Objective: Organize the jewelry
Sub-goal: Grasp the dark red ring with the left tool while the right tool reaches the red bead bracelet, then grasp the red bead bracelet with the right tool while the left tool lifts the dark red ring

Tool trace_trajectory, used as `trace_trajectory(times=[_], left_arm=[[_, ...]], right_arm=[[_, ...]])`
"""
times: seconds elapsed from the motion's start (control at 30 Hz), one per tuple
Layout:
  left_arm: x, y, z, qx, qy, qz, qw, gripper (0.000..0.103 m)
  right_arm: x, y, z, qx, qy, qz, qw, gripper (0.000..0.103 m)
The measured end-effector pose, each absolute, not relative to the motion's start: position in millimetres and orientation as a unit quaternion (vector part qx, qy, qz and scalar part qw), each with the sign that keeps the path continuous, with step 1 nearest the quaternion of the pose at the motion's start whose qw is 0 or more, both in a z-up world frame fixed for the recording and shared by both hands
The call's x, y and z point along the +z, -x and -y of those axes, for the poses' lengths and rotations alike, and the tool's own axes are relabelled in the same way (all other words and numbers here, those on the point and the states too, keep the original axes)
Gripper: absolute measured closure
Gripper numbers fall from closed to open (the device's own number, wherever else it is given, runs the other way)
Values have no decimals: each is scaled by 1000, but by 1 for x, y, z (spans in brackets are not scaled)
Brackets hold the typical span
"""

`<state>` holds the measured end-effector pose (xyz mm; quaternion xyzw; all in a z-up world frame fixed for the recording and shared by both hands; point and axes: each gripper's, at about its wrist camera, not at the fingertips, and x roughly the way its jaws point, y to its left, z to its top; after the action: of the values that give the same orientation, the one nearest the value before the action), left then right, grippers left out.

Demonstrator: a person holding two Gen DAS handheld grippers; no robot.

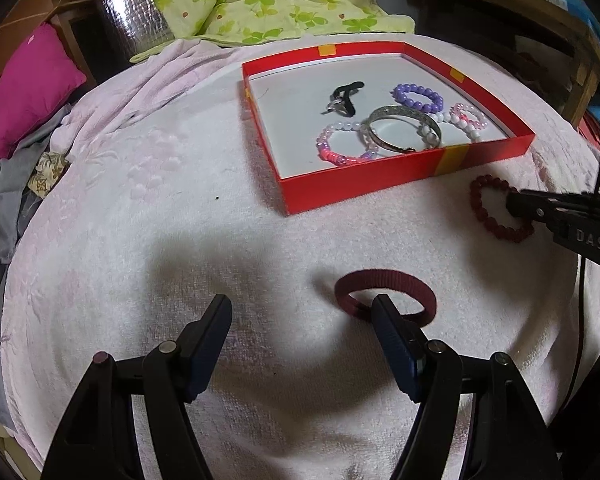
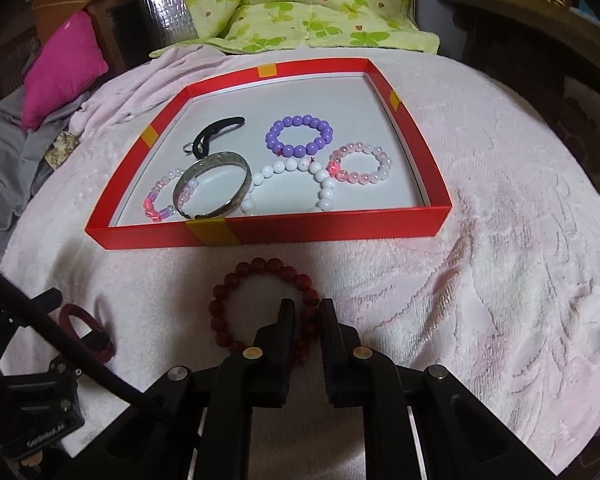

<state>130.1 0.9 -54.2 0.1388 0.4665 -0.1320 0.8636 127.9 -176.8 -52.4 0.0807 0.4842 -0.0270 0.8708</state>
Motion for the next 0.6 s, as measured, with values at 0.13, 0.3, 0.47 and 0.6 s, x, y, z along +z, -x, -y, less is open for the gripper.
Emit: trace_trajectory(times=[0.13,0.3,0.47,0.6], left_arm=[[-52,-136,-9,-127,-121,-471,864,30],[-52,-139,-13,-123,-114,-473,865,30],[-53,-137,-6,-130,-124,-471,864,30],[-53,-136,-5,-131,-127,-470,863,30]], right_arm=[[-52,-124,184,-21,-95,-486,868,90],[-53,-123,188,-19,-99,-488,867,91],[-53,-121,188,-19,-97,-489,867,91],[-54,-121,188,-21,-99,-490,866,91]])
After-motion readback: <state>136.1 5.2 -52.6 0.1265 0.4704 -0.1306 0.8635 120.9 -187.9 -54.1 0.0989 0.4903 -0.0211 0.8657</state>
